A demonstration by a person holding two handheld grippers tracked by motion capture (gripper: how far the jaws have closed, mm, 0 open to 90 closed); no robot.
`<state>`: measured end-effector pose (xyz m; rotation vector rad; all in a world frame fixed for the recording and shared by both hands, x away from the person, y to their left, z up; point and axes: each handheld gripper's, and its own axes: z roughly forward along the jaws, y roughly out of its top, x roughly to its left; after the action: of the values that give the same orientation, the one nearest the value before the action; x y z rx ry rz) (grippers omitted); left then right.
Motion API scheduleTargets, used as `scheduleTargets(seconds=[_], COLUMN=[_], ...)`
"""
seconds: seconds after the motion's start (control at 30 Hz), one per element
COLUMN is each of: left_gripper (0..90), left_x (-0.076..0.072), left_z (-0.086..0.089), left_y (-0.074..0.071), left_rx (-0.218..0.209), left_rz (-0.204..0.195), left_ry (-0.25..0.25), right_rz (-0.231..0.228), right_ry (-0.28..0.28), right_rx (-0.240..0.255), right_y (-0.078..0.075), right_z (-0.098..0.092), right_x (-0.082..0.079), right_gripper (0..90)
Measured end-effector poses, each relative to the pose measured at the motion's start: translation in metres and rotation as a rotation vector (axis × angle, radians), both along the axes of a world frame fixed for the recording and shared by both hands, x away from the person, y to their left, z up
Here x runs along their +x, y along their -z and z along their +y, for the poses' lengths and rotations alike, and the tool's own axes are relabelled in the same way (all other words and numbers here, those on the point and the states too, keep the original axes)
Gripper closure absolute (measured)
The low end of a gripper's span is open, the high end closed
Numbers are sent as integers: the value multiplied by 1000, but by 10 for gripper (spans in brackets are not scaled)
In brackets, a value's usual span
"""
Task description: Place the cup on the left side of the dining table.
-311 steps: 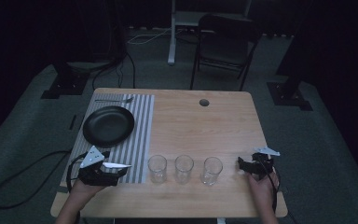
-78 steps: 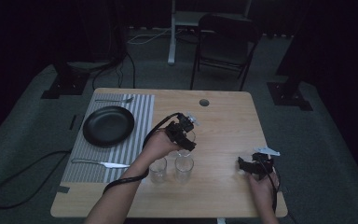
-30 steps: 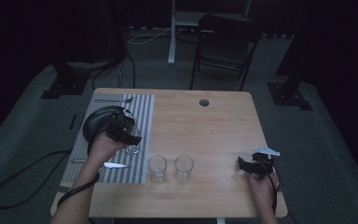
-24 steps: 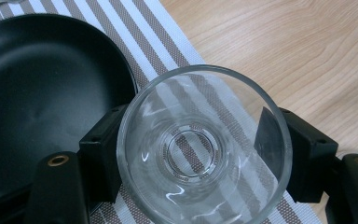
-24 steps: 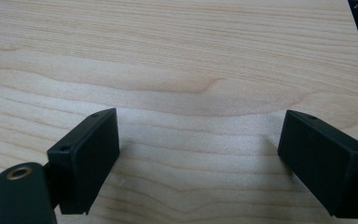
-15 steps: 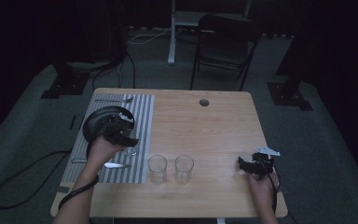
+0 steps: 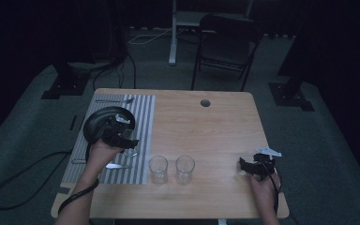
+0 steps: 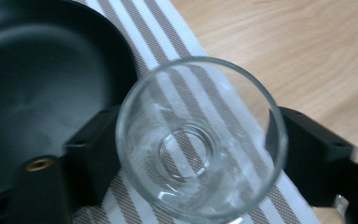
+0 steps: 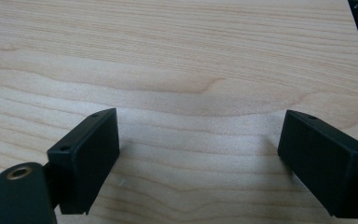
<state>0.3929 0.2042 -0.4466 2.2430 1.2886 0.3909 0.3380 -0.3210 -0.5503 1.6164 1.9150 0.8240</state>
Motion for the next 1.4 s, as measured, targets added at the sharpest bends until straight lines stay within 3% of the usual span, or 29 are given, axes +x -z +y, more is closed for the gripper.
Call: scheduleTargets(seconds=[0.13, 0.27, 0.33, 0.53, 0.73, 0.83, 1.0, 1.4], left_gripper=[172, 47, 0, 1, 1, 1, 1, 1], left_x=[-4, -8, -10, -22, -33, -40, -53, -79], left_z=[3, 5, 8, 17, 27, 33, 43, 68], left_y=[1, 7, 9, 11, 21, 25, 31, 49], left_rx=[-17, -13, -38, -61, -47, -64, -66, -36], left_rz=[6, 28, 37, -81, -68, -75, -116, -155], left_ry=[3, 0, -4, -62, -80, -93, -116, -193], right_rz=[0, 0, 0, 0, 0, 0, 0, 1], right_ry=[0, 0, 0, 0, 0, 0, 0, 1], right_rx=[0, 0, 0, 0, 0, 0, -1, 1], right_y=[0, 0, 0, 0, 0, 0, 0, 0], right_z=[0, 0, 0, 0, 0, 0, 0, 0], right_x=[0, 0, 0, 0, 0, 0, 0, 0], right_gripper=[121, 121, 121, 121, 121, 121, 121, 121])
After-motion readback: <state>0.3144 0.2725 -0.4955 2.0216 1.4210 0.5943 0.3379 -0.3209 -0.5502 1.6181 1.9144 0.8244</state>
